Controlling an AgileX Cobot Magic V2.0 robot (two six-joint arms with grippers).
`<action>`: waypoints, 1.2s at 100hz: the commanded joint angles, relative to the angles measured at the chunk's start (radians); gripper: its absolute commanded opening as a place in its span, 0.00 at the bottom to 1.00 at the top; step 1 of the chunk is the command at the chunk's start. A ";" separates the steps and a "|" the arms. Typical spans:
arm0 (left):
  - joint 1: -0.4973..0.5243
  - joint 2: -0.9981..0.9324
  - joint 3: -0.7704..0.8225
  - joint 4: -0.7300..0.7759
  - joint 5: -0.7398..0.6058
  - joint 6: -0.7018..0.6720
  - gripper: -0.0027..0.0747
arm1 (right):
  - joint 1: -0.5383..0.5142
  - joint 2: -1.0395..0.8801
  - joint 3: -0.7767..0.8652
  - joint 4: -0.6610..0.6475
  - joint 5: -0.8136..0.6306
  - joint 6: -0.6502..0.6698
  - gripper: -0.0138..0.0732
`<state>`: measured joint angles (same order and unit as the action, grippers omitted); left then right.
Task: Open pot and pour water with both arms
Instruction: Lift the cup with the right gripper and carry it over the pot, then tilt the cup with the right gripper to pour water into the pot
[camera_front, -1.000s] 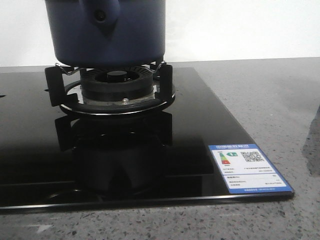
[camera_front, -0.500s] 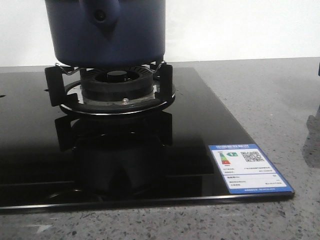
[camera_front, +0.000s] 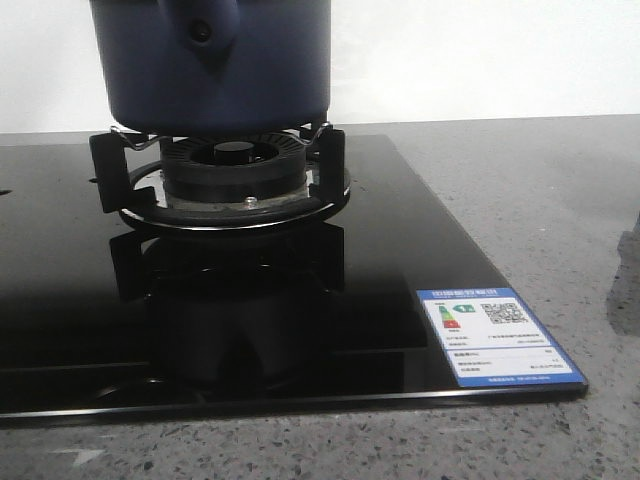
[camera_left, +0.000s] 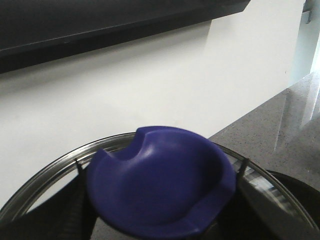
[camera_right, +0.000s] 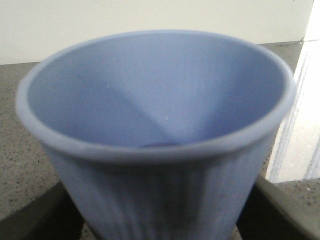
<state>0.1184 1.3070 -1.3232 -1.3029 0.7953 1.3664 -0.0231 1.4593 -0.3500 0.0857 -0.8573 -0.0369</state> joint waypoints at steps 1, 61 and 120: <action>0.004 -0.040 -0.039 -0.086 -0.022 -0.013 0.49 | -0.003 -0.025 -0.026 -0.010 -0.095 -0.007 0.64; 0.004 -0.040 -0.039 -0.081 -0.047 -0.013 0.49 | 0.001 -0.312 -0.160 -0.176 0.288 -0.007 0.64; 0.004 -0.040 -0.039 -0.081 -0.047 -0.013 0.49 | 0.268 -0.311 -0.577 -0.347 0.743 -0.007 0.64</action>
<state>0.1184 1.3070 -1.3232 -1.3029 0.7818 1.3664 0.2116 1.1551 -0.8482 -0.2160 -0.0641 -0.0369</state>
